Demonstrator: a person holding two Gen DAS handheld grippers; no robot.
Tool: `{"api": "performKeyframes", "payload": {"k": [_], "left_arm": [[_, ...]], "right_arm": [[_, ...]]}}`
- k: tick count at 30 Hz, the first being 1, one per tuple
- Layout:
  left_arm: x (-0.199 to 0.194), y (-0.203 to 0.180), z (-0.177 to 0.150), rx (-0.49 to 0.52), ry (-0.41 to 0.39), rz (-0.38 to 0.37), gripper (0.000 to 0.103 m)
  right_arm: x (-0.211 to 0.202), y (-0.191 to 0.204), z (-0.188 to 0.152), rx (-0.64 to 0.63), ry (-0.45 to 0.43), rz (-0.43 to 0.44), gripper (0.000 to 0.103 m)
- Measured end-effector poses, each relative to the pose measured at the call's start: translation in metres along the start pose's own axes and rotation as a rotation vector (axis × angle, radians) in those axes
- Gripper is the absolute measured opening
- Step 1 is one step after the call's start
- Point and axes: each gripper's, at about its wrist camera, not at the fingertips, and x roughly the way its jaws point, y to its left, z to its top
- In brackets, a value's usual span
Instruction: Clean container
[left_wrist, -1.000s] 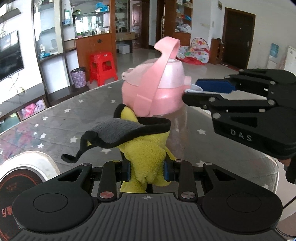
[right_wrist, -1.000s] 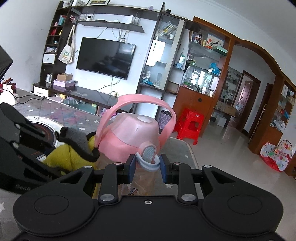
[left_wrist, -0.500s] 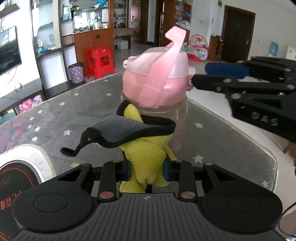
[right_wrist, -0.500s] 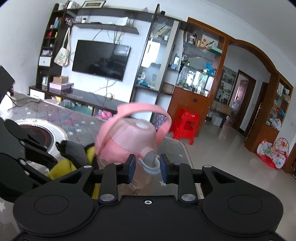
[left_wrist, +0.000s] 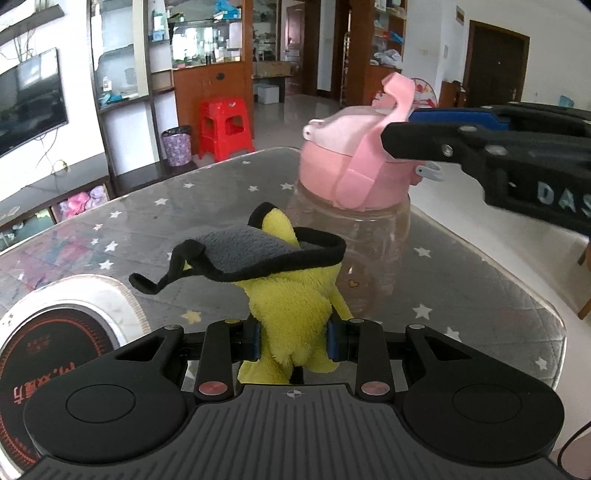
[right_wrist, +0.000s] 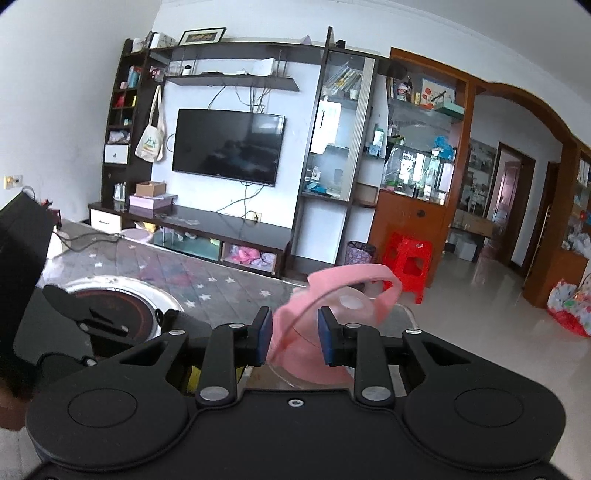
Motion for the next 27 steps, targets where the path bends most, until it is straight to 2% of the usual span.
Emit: {"api": "performKeyframes", "payload": {"k": [4, 6, 17, 27], "left_arm": [[-0.006, 0.005, -0.002, -0.007, -0.003, 0.012, 0.031], [-0.008, 0.007, -0.003, -0.011, -0.003, 0.016, 0.031], [-0.024, 0.017, -0.01, -0.027, -0.003, 0.05, 0.031], [-0.036, 0.033, -0.018, -0.06, -0.008, 0.082, 0.031]], "right_arm": [[0.002, -0.008, 0.007, 0.062, -0.002, -0.002, 0.029], [0.002, -0.014, 0.01, 0.099, -0.005, -0.001, 0.02], [0.017, -0.031, 0.019, 0.256, -0.012, 0.048, 0.019], [0.019, -0.036, 0.028, 0.251, -0.04, 0.042, 0.014]]}}
